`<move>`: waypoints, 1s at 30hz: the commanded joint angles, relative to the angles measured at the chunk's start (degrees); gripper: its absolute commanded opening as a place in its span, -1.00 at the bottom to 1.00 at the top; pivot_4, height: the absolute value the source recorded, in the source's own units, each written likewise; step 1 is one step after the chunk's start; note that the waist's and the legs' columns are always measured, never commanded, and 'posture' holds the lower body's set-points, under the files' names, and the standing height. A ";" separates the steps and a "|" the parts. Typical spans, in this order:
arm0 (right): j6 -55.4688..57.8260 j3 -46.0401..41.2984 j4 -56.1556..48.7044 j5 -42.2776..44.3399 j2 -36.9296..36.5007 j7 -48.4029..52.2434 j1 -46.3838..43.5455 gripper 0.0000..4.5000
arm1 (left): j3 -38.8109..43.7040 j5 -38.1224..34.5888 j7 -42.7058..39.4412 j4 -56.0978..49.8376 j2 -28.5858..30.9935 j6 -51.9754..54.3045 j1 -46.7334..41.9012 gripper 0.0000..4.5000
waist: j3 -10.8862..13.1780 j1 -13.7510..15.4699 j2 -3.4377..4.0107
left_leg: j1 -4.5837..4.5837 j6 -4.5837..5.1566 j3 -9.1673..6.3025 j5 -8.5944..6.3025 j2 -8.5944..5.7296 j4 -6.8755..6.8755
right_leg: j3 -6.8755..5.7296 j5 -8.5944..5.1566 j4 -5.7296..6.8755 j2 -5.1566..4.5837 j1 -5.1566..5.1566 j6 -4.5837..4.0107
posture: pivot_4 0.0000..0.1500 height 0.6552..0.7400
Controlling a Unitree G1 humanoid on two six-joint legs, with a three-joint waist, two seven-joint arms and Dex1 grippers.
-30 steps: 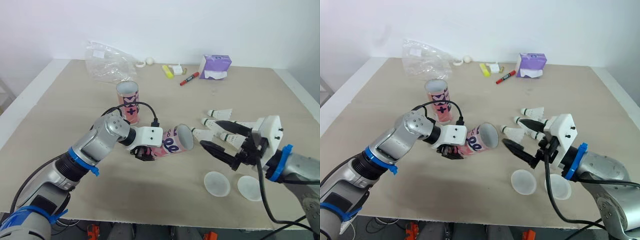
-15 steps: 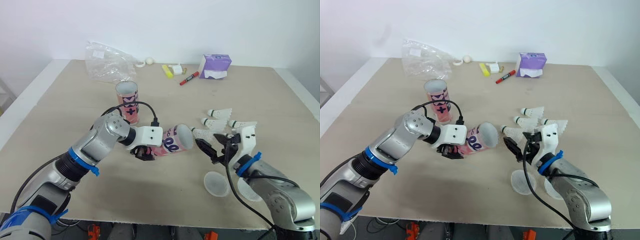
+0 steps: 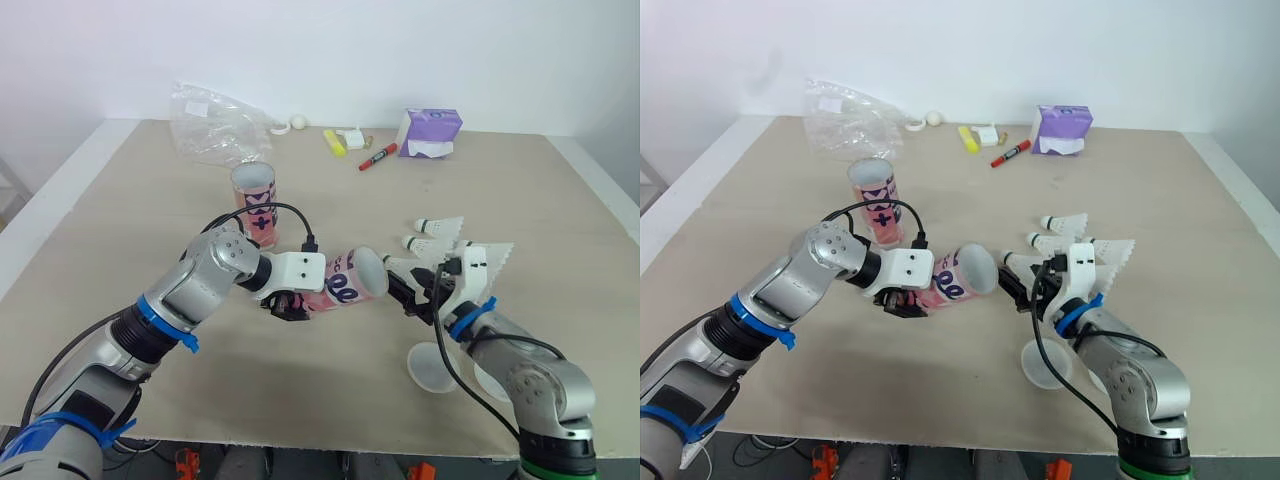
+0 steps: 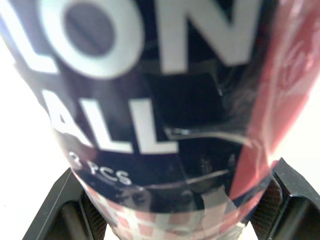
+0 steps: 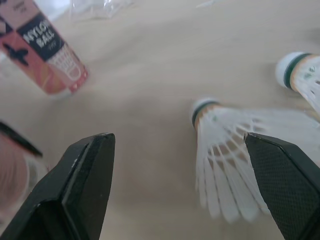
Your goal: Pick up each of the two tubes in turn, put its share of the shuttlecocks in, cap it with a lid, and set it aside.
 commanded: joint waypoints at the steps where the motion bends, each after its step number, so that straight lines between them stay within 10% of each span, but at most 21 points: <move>1: 0.38 -2.15 1.52 1.15 0.47 -0.80 -2.67 0.97 | -0.22 1.21 1.74 -0.18 -0.31 0.59 0.53 0.43 | 0.00 -0.02 0.00 | 0.00 0.00 0.02 0.00 0.00 0.00 | 0.01 0.00 0.00 0.00 0.00 0.00 | 1.00 1.00; 7: 1.89 -2.95 4.82 1.29 0.64 -1.76 -5.25 0.29 | -0.13 1.23 2.10 -0.57 -0.17 0.83 0.85 0.43 | 0.00 -0.06 0.00 | -0.03 0.00 0.01 0.00 -0.01 -0.03 | 0.01 -0.01 -0.01 0.00 -0.03 0.00 | 1.00 1.00; 14: 2.18 -2.54 4.97 1.28 1.02 -1.45 -5.74 -0.95 | -0.05 1.32 2.46 -0.44 -0.40 0.94 0.91 0.43 | 0.00 -0.07 0.00 | -0.03 0.00 0.01 0.00 -0.01 -0.05 | 0.01 -0.01 -0.01 0.00 -0.03 0.00 | 1.00 1.00; 30: 1.39 -10.79 -12.43 10.52 -15.02 9.13 -9.69 -0.95 | -0.03 1.46 2.14 1.20 -0.95 -0.32 0.29 0.43 | 0.06 -0.04 0.09 | -0.07 0.00 0.01 0.00 -0.04 -0.03 | 0.01 -0.03 -0.02 -0.04 -0.03 0.03 | 1.00 1.00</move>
